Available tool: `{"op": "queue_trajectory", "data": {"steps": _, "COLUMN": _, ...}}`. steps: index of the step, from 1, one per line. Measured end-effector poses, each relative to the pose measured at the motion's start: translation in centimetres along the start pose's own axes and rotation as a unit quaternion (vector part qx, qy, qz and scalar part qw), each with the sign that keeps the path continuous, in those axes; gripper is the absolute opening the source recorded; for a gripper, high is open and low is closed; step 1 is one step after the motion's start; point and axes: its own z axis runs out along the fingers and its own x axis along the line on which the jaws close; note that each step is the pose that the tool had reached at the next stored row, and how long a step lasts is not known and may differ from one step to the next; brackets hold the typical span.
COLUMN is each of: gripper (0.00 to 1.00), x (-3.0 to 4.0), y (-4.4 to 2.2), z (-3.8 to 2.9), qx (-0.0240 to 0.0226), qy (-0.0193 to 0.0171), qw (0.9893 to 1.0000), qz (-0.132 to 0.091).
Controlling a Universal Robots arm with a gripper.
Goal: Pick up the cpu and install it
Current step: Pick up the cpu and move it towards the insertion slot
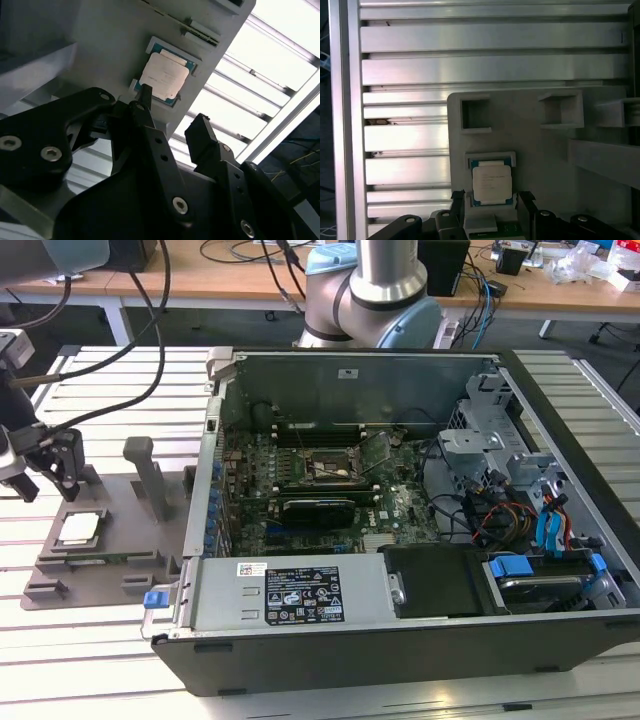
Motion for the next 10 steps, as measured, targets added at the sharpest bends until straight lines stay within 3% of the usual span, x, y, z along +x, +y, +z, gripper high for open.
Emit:
{"op": "queue_trajectory", "data": {"steps": 2, "gripper": 0.55, "x": -0.01, "y": -0.01, "z": 0.14, "qx": 0.0066, "qy": -0.0003, "qw": 0.9998, "qz": -0.020}}
{"op": "queue_trajectory", "data": {"steps": 4, "gripper": 0.55, "x": 0.00, "y": 0.00, "z": 0.41, "qx": 0.0071, "qy": -0.0005, "qw": 0.9995, "qz": -0.032}}
{"op": "queue_trajectory", "data": {"steps": 10, "gripper": 0.55, "x": 0.01, "y": 0.00, "z": 1.19, "qx": 0.0072, "qy": -0.0004, "qw": 0.9995, "qz": -0.032}}
